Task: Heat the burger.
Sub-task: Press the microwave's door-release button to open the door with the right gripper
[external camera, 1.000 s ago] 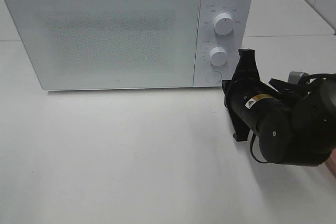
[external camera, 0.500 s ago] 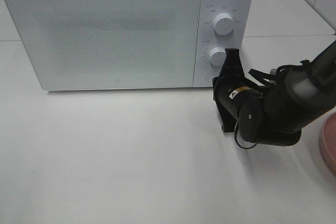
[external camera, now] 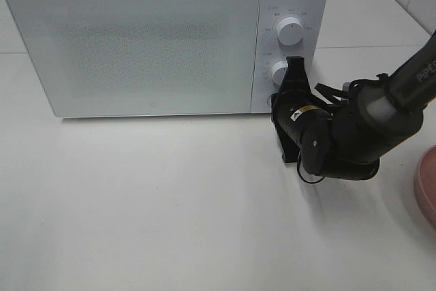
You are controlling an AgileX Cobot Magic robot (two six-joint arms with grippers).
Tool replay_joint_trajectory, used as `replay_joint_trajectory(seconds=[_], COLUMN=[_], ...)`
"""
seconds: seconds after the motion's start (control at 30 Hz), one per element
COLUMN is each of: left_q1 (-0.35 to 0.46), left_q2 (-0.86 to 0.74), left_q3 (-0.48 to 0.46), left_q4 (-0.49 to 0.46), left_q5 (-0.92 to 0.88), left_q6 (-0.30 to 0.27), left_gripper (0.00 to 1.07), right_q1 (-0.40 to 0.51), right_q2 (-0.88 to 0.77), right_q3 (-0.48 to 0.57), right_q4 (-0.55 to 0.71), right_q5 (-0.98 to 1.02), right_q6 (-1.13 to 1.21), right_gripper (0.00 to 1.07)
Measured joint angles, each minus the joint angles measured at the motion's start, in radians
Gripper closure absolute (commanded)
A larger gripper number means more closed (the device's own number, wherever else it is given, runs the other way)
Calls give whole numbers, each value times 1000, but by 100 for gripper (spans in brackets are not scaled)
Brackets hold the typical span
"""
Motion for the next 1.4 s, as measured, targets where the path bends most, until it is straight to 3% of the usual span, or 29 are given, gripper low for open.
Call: replay_joint_trajectory(seconds=[0.8,1.4], left_q1=[0,0], left_q2=[0,0], left_q3=[0,0], left_q4=[0,0], left_q5=[0,0], left_q6=[1,1], left_gripper=[6,6], right_q1=[9,20], right_q2=[30,81], right_q3=[-17,-97], right_q4=[43,132], right_q5=[-76,-61], right_q6=[-21,-25], right_gripper=[107,107])
